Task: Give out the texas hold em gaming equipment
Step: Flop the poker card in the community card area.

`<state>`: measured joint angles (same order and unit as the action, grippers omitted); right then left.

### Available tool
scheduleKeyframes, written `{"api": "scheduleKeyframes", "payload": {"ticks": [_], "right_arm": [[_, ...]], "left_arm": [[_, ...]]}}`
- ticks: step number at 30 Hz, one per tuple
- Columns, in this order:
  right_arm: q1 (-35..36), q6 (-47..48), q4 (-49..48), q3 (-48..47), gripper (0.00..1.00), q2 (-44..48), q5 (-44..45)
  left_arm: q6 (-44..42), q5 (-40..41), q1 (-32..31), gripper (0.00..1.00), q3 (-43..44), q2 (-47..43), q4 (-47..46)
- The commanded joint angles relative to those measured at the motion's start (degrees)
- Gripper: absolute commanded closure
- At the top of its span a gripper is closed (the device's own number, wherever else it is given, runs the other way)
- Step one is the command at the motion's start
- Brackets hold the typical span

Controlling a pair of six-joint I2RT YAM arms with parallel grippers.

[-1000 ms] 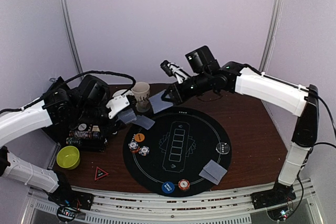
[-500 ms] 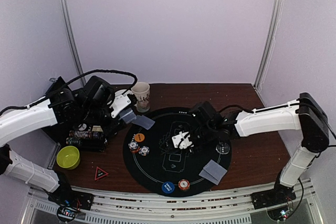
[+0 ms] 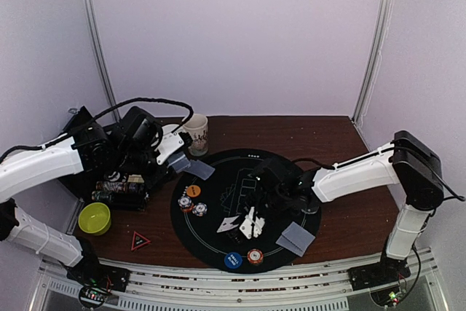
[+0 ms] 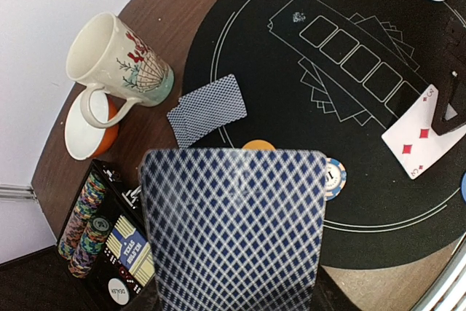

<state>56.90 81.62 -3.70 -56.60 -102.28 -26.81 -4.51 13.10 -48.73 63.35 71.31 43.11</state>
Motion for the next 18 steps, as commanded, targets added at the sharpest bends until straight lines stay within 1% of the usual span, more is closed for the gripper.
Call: {"api": "scheduleKeyframes", "payload": {"ticks": [1,5,9,14,15,18], "right_arm": [[0.19,8.08,9.77,-0.28,0.97,-1.12,1.15],[0.34,9.72,10.47,1.42,0.94,0.27,2.21],[0.44,10.26,11.01,2.05,0.88,1.01,3.9],[0.57,11.38,10.96,1.48,0.75,1.06,5.33],[0.5,11.63,11.14,1.37,0.71,1.41,5.85],[0.46,12.42,12.05,1.62,0.62,3.16,7.35]], "left_arm": [[-0.24,0.49,0.21,0.5,1.7,-0.34,-2.77],[-0.2,0.75,0.21,0.5,1.59,-0.32,-2.77],[-0.53,0.8,0.21,0.5,1.6,-0.4,-2.77],[-0.75,0.83,0.21,0.5,2.01,0.13,-2.77],[-0.82,0.79,0.21,0.5,2.11,0.22,-2.77],[-1.0,0.78,0.21,0.5,2.13,0.1,-2.77]]}}
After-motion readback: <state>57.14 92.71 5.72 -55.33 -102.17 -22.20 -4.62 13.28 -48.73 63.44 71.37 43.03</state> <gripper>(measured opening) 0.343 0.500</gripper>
